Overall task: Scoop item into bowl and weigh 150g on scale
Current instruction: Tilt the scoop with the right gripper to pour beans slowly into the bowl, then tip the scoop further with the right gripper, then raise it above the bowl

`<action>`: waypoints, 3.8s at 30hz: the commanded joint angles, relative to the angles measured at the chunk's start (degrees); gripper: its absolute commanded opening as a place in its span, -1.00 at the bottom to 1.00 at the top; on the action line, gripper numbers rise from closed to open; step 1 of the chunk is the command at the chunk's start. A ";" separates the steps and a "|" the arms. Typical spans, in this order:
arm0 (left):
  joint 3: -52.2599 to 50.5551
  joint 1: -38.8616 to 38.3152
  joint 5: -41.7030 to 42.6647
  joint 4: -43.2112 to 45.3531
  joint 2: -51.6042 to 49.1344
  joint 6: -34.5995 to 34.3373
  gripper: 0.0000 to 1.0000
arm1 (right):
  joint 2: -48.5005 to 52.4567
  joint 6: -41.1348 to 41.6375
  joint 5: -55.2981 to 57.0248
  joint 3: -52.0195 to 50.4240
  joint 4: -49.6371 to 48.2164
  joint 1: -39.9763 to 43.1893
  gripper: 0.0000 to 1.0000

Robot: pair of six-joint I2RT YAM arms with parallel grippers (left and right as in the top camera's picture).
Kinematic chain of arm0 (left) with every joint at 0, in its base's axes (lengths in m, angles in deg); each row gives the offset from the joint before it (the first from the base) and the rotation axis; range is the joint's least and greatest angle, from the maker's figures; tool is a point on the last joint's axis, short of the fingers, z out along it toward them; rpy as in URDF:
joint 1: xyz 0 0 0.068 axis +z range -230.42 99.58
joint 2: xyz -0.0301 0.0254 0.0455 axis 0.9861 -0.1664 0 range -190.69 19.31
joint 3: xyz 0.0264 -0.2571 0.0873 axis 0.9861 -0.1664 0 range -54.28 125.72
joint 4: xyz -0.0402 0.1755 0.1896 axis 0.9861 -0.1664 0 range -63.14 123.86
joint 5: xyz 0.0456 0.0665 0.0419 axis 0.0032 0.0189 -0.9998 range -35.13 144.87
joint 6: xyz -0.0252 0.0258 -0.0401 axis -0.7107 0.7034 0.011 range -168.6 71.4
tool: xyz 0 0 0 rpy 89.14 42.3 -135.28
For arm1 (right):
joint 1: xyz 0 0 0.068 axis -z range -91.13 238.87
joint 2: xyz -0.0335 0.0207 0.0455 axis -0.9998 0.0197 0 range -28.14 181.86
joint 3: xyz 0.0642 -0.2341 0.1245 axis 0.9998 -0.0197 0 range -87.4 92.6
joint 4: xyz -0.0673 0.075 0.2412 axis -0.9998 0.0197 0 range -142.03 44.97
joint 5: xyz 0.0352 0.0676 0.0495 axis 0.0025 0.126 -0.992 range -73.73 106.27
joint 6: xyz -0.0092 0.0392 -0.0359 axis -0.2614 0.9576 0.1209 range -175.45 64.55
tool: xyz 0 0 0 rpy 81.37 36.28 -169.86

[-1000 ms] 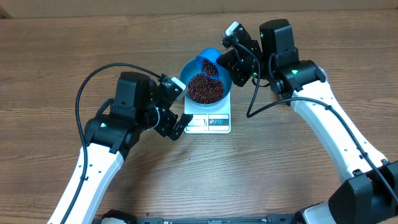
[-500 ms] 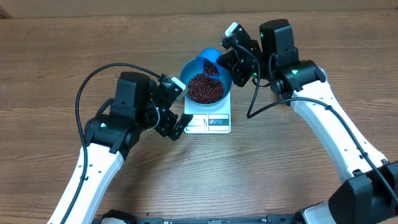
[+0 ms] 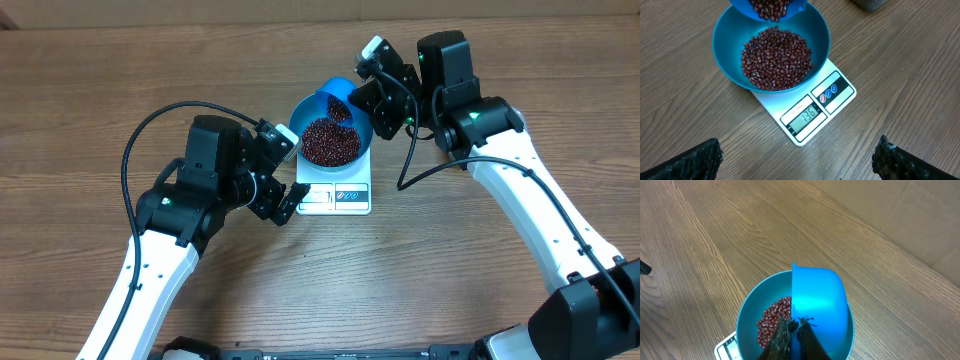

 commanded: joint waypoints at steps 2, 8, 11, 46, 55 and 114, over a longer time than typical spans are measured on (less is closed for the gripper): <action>-0.55 0.24 1.01 0.20 -0.35 0.87 0.99 | -2.16 -0.26 0.15 1.84 -0.09 -0.33 -0.93; -0.55 0.24 1.01 0.20 -0.35 0.87 0.99 | -2.16 -0.24 0.15 1.84 -0.07 -0.33 -0.92; -0.55 0.24 1.01 0.20 -0.35 0.87 0.99 | -2.16 -0.26 0.17 1.84 -0.04 -0.33 -0.92; -0.55 0.24 1.01 0.20 -0.35 0.87 0.99 | -2.16 -0.28 0.17 1.84 0.72 -0.33 -0.92; -0.55 0.24 1.01 0.20 -0.35 0.87 0.99 | -2.16 -5.27 0.22 1.84 0.68 -0.33 -0.93; -0.55 0.24 1.01 0.20 -0.35 0.87 0.99 | -2.05 -7.74 0.17 1.84 0.94 -0.31 -0.92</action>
